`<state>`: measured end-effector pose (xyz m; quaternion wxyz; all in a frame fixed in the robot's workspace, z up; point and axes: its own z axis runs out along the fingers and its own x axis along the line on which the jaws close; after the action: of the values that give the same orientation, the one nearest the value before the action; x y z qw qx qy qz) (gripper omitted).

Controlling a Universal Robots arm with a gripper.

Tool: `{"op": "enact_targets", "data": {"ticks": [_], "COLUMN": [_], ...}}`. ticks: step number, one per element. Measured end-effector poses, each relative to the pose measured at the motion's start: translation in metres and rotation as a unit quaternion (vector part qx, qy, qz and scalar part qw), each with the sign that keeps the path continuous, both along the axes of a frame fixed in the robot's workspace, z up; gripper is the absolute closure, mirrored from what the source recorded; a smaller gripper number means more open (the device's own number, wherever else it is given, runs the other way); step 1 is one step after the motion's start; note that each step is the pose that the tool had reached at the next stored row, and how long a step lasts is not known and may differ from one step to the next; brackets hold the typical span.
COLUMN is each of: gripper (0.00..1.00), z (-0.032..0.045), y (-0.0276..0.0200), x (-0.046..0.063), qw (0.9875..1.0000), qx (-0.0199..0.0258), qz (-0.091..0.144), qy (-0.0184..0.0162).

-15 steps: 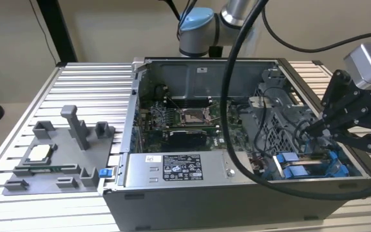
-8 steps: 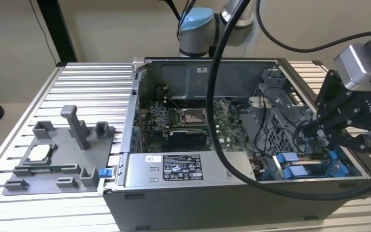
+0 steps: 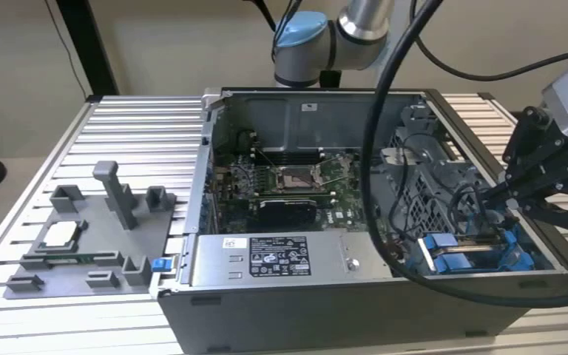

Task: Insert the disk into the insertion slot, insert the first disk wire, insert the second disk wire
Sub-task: 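Insert the second disk wire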

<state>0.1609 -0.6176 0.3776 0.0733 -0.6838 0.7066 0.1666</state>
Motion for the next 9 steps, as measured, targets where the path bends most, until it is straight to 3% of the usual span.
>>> {"op": "enact_targets", "data": {"ticks": [1, 5, 9], "gripper": [0.0, 0.0, 0.0], "z": [-0.0001, -0.0003, -0.002], "y": [-0.0002, -0.0011, -0.002], "x": [0.004, 0.02, 0.029], "qw": [1.0, 1.0, 1.0], "qx": [0.0, 0.0, 0.0], "qz": [0.0, 0.003, 0.008], "qy": [0.0, 0.0, 0.0]}}
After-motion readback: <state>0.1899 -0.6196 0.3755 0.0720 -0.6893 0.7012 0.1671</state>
